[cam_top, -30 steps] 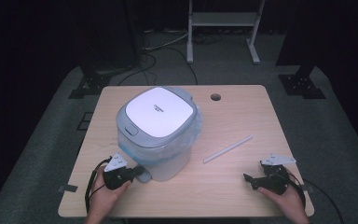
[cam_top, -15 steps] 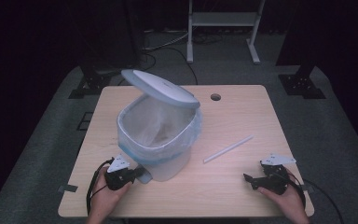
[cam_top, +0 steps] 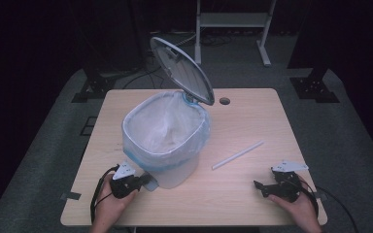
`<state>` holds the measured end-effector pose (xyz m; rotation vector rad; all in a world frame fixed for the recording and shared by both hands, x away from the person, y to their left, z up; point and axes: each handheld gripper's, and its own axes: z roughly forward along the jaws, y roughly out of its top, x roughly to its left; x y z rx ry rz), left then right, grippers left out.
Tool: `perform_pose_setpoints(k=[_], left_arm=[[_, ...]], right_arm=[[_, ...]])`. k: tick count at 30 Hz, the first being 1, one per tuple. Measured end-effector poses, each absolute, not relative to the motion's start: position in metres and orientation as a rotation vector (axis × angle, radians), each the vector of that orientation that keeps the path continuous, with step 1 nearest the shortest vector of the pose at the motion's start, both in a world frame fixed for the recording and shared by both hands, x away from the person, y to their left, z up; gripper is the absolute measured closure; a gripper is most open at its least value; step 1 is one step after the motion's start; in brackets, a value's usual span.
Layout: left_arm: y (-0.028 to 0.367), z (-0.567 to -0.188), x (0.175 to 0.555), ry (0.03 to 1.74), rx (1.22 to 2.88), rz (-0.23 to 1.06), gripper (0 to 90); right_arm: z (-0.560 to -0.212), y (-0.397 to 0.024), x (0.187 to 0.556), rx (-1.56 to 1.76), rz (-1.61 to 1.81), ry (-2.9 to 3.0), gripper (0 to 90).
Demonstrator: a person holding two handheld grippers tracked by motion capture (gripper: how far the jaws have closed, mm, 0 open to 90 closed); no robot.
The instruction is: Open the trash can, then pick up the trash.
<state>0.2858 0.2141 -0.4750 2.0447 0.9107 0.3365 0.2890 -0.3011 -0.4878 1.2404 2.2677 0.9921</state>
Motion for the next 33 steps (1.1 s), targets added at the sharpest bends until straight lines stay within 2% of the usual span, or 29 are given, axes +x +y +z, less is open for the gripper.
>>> perform_pose_setpoints(k=[22, 24, 31, 33], left_arm=[[0.218, -0.479, 0.284, 0.901, 2.001, 0.33, 90.0], [0.218, -0.479, 0.284, 0.9, 2.001, 0.335, 90.0], [0.217, -0.479, 0.283, 0.894, 2.003, 0.341, 90.0], [0.217, -0.479, 0.283, 0.892, 2.005, 0.346, 90.0]], right_arm=[[-0.475, -0.292, 0.289, 1.231, 1.016, 2.276, 9.3], [-0.472, -0.291, 0.291, 1.229, 1.03, 2.261, 14.0], [-0.465, -0.286, 0.295, 1.211, 1.064, 2.237, 14.8], [-0.464, -0.284, 0.297, 1.196, 1.074, 2.242, 21.5]])
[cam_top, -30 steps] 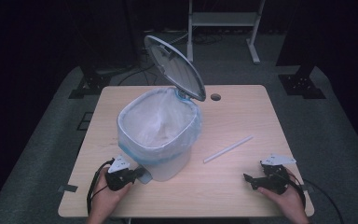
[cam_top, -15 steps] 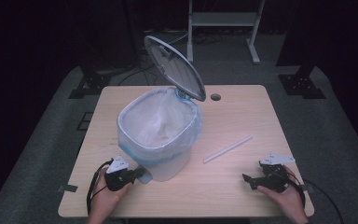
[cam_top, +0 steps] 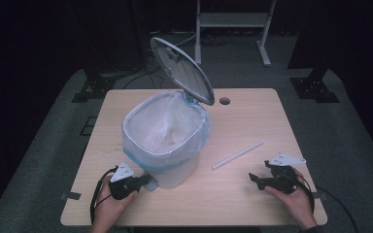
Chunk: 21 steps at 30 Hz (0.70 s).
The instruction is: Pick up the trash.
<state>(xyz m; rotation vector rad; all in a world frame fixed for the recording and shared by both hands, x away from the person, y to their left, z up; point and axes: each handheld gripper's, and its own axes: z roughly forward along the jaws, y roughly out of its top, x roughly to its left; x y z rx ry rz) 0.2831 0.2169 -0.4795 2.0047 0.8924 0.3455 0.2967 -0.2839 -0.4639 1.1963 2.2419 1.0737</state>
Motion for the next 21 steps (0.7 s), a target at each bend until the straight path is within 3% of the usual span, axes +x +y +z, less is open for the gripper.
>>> perform_pose_setpoints(k=[14, 21], left_arm=[[0.217, -0.48, 0.284, 0.897, 2.0, 0.336, 90.0], [0.218, -0.479, 0.284, 0.897, 2.001, 0.335, 90.0]], right_arm=[[-0.452, -0.263, 0.308, 1.127, 1.156, 2.274, 42.3], [-0.449, -0.249, 0.316, 1.111, 1.178, 2.285, 47.6]])
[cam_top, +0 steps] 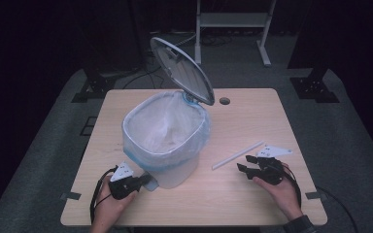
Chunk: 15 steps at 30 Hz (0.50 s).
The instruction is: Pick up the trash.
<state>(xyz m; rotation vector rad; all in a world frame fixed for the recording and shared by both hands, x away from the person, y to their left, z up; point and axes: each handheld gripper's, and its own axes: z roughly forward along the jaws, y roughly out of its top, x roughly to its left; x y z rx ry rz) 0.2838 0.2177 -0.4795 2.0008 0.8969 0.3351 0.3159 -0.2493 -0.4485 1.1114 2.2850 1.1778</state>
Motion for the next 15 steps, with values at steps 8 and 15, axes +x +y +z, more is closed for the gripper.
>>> perform_pose_setpoints(k=[8, 15], left_arm=[[0.218, -0.479, 0.284, 0.897, 2.001, 0.334, 90.0], [0.218, -0.479, 0.284, 0.897, 2.0, 0.335, 90.0]], right_arm=[[-0.448, -0.23, 0.328, 1.104, 1.208, 2.295, 49.2], [-0.449, -0.206, 0.337, 1.07, 1.206, 2.332, 52.1]])
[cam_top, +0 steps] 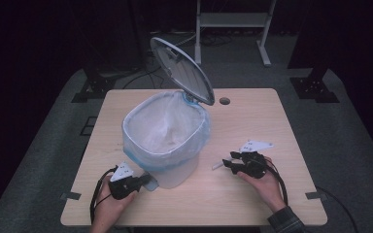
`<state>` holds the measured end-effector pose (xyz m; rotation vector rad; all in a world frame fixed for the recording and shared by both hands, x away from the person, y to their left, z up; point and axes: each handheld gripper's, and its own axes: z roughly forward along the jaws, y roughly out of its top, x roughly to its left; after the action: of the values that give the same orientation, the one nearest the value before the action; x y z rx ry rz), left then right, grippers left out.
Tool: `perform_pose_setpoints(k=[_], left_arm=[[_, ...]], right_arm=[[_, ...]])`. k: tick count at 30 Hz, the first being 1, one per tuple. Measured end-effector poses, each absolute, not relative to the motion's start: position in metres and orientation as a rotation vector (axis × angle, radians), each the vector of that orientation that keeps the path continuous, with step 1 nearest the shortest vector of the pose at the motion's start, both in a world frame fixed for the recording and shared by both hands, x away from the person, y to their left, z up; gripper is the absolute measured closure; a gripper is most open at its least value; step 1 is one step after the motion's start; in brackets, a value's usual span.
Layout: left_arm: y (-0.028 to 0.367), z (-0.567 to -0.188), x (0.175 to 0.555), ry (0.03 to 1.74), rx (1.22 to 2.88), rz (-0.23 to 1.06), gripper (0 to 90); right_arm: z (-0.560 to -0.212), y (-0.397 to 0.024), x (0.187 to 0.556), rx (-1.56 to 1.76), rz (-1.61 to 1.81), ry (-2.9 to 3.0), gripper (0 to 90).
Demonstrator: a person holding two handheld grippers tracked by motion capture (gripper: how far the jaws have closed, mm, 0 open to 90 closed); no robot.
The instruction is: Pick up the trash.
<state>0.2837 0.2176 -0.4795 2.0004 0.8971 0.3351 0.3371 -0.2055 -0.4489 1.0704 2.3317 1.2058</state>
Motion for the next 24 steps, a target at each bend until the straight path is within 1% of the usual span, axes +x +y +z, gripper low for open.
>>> perform_pose_setpoints(k=[1, 6, 16, 18, 24], left_arm=[[0.218, -0.479, 0.284, 0.898, 2.0, 0.335, 90.0], [0.218, -0.479, 0.284, 0.897, 2.001, 0.333, 90.0], [0.218, -0.479, 0.284, 0.897, 2.001, 0.333, 90.0], [0.218, -0.479, 0.284, 0.897, 2.001, 0.332, 90.0], [0.218, -0.479, 0.284, 0.897, 2.002, 0.333, 89.9]], right_arm=[[-0.449, -0.202, 0.339, 1.061, 1.207, 2.336, 53.5], [-0.452, -0.186, 0.346, 1.073, 1.222, 2.357, 67.1], [-0.461, -0.155, 0.359, 1.045, 1.205, 2.432, 86.5], [-0.463, -0.155, 0.361, 1.054, 1.197, 2.436, 89.1], [-0.468, -0.154, 0.361, 1.055, 1.171, 2.468, 89.3]])
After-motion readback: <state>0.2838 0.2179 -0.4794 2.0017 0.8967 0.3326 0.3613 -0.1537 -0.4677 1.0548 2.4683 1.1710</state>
